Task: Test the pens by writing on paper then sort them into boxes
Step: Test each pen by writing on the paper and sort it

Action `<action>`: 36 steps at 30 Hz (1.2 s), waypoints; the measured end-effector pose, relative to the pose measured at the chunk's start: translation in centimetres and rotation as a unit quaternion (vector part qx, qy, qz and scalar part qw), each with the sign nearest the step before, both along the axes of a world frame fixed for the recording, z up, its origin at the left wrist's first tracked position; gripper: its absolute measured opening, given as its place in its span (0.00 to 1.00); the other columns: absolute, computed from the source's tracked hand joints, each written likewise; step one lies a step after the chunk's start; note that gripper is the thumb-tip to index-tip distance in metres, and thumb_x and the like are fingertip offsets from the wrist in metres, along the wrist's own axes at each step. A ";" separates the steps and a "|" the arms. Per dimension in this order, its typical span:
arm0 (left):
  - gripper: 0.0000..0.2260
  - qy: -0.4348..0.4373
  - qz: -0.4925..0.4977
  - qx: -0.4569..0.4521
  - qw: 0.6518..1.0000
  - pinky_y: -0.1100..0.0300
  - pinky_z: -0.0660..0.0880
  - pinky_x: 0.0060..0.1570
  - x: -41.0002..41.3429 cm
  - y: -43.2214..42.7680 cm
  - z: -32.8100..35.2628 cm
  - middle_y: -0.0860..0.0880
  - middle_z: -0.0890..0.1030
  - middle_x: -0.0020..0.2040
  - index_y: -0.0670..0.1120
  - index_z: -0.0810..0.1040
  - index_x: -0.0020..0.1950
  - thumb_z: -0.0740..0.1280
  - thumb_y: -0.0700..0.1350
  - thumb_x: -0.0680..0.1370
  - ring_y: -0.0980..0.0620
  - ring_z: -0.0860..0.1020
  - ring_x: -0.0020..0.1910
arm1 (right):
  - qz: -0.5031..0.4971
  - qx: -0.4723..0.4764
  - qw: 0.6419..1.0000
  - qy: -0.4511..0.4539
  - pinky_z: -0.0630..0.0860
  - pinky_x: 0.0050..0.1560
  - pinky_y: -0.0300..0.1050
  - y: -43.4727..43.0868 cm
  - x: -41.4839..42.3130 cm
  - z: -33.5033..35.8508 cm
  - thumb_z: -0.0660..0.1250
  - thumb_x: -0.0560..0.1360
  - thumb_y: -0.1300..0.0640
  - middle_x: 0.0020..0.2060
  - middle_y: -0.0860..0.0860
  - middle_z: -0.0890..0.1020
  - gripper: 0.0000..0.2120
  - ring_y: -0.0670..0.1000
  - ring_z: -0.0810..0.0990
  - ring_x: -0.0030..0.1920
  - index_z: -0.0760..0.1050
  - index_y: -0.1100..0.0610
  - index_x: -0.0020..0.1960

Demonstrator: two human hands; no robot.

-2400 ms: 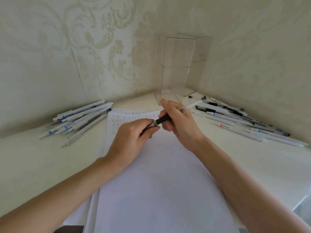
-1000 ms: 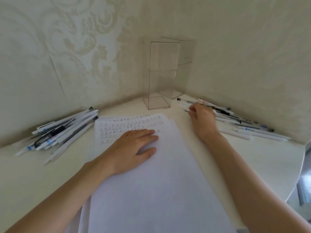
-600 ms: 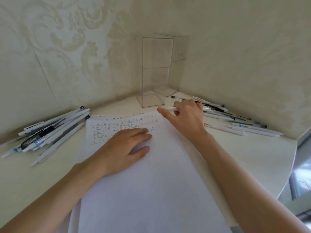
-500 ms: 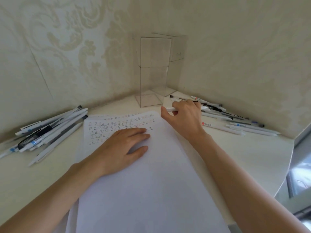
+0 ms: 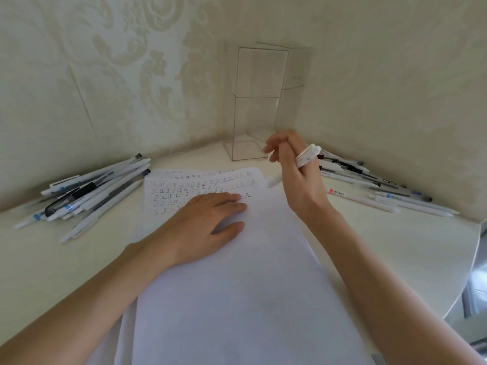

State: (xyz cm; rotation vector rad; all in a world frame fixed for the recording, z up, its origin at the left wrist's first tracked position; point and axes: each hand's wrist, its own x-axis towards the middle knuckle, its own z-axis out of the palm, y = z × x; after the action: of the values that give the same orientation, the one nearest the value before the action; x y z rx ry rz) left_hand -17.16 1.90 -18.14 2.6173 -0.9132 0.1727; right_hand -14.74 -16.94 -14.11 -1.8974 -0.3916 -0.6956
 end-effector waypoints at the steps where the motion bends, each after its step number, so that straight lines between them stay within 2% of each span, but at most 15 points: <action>1: 0.31 -0.001 0.000 0.001 1.000 0.69 0.48 0.65 0.0 0.0 0.0 0.59 0.63 0.72 0.57 0.67 0.69 0.44 0.65 0.71 0.60 0.58 0.70 | 0.012 0.010 1.000 0.026 0.69 0.39 0.37 0.2 -0.3 0.1 0.51 0.77 0.57 0.38 0.56 0.78 0.14 0.46 0.72 0.37 0.73 0.60 0.44; 5: 0.31 0.001 -0.007 0.013 1.000 0.66 0.50 0.67 0.0 -0.1 -0.1 0.58 0.63 0.72 0.57 0.66 0.70 0.43 0.65 0.71 0.59 0.58 0.70 | 0.021 0.041 0.983 0.179 0.70 0.34 0.39 0.7 -0.1 -0.3 0.53 0.79 0.41 0.28 0.57 0.80 0.28 0.45 0.74 0.29 0.77 0.63 0.39; 7: 0.31 0.000 -0.011 0.014 1.000 0.66 0.51 0.67 -0.1 -0.2 -0.1 0.57 0.62 0.72 0.56 0.66 0.70 0.44 0.64 0.71 0.58 0.58 0.70 | 0.003 0.011 0.976 0.218 0.73 0.34 0.40 0.6 0.6 -0.9 0.63 0.76 0.43 0.30 0.54 0.82 0.21 0.45 0.76 0.30 0.78 0.60 0.38; 9: 0.29 0.013 -0.004 0.011 1.000 0.66 0.48 0.67 -0.2 -0.4 -0.1 0.54 0.59 0.74 0.57 0.64 0.70 0.45 0.64 0.72 0.56 0.55 0.72 | -0.027 -0.034 0.971 0.234 0.71 0.32 0.33 0.4 1.1 -1.4 0.71 0.72 0.50 0.30 0.49 0.80 0.12 0.43 0.74 0.31 0.75 0.57 0.37; 12: 0.25 0.050 0.017 0.018 0.998 0.67 0.44 0.65 -0.3 -0.5 -0.1 0.52 0.53 0.75 0.62 0.61 0.69 0.49 0.63 0.73 0.55 0.49 0.73 | -0.055 -0.019 0.969 0.239 0.61 0.23 0.31 0.1 1.5 -1.9 0.69 0.70 0.59 0.28 0.48 0.70 0.12 0.41 0.66 0.27 0.66 0.55 0.34; 14: 0.22 0.056 0.022 0.024 0.998 0.67 0.46 0.65 -0.2 -0.6 0.0 0.52 0.53 0.75 0.63 0.60 0.69 0.51 0.61 0.75 0.55 0.50 0.73 | -0.059 -0.006 0.972 0.225 0.58 0.22 0.31 0.1 1.6 -2.0 0.67 0.70 0.61 0.26 0.47 0.64 0.15 0.42 0.62 0.24 0.61 0.55 0.32; 16: 0.24 0.056 0.023 0.029 0.998 0.65 0.46 0.66 -0.3 -0.8 0.0 0.52 0.54 0.75 0.65 0.58 0.70 0.49 0.61 0.73 0.54 0.51 0.73 | -0.055 -0.020 0.976 0.210 0.56 0.22 0.32 0.2 1.7 -2.1 0.66 0.69 0.63 0.25 0.47 0.62 0.16 0.43 0.60 0.23 0.59 0.55 0.31; 20: 0.26 0.062 0.029 0.032 0.997 0.65 0.46 0.66 -0.5 -1.1 0.1 0.52 0.53 0.75 0.67 0.57 0.70 0.47 0.60 0.72 0.55 0.50 0.72 | -0.038 -0.049 0.977 0.204 0.56 0.22 0.32 0.4 1.9 -2.4 0.65 0.69 0.63 0.25 0.47 0.62 0.14 0.42 0.60 0.23 0.61 0.56 0.33; 23: 0.21 0.062 0.025 0.033 0.997 0.66 0.45 0.65 -0.5 -1.1 0.2 0.51 0.52 0.75 0.66 0.57 0.71 0.51 0.58 0.78 0.55 0.49 0.72 | -0.023 -0.063 0.976 0.206 0.56 0.22 0.33 0.5 1.9 -2.5 0.65 0.70 0.63 0.26 0.47 0.62 0.11 0.42 0.60 0.24 0.63 0.57 0.35; 29: 0.20 0.051 0.021 0.036 0.998 0.65 0.44 0.66 -0.6 -1.0 0.1 0.51 0.52 0.75 0.65 0.57 0.71 0.53 0.56 0.79 0.55 0.49 0.72 | -0.037 -0.056 0.977 0.204 0.56 0.22 0.33 0.4 2.0 -2.5 0.64 0.70 0.63 0.25 0.46 0.61 0.15 0.43 0.59 0.24 0.59 0.54 0.32; 34: 0.26 0.055 0.031 0.038 0.997 0.64 0.45 0.67 -0.5 -1.0 0.0 0.51 0.53 0.75 0.66 0.57 0.71 0.46 0.61 0.72 0.55 0.50 0.72 | -0.037 -0.059 0.975 0.210 0.55 0.22 0.32 0.5 1.9 -2.5 0.64 0.69 0.62 0.24 0.46 0.60 0.17 0.43 0.59 0.23 0.57 0.54 0.31; 36: 0.25 0.048 0.030 0.044 0.997 0.64 0.45 0.67 -0.5 -1.1 0.0 0.51 0.53 0.75 0.66 0.56 0.71 0.47 0.61 0.73 0.54 0.50 0.72 | -0.041 -0.058 0.974 0.215 0.55 0.21 0.32 0.5 2.0 -2.5 0.64 0.69 0.62 0.24 0.46 0.60 0.17 0.43 0.59 0.23 0.57 0.54 0.31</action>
State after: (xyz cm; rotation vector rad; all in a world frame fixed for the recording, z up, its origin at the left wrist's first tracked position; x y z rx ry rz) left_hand -17.64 0.83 -18.16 2.7104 -0.8275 0.0209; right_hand -12.79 -16.45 -16.60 -2.1177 -0.0784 -0.3021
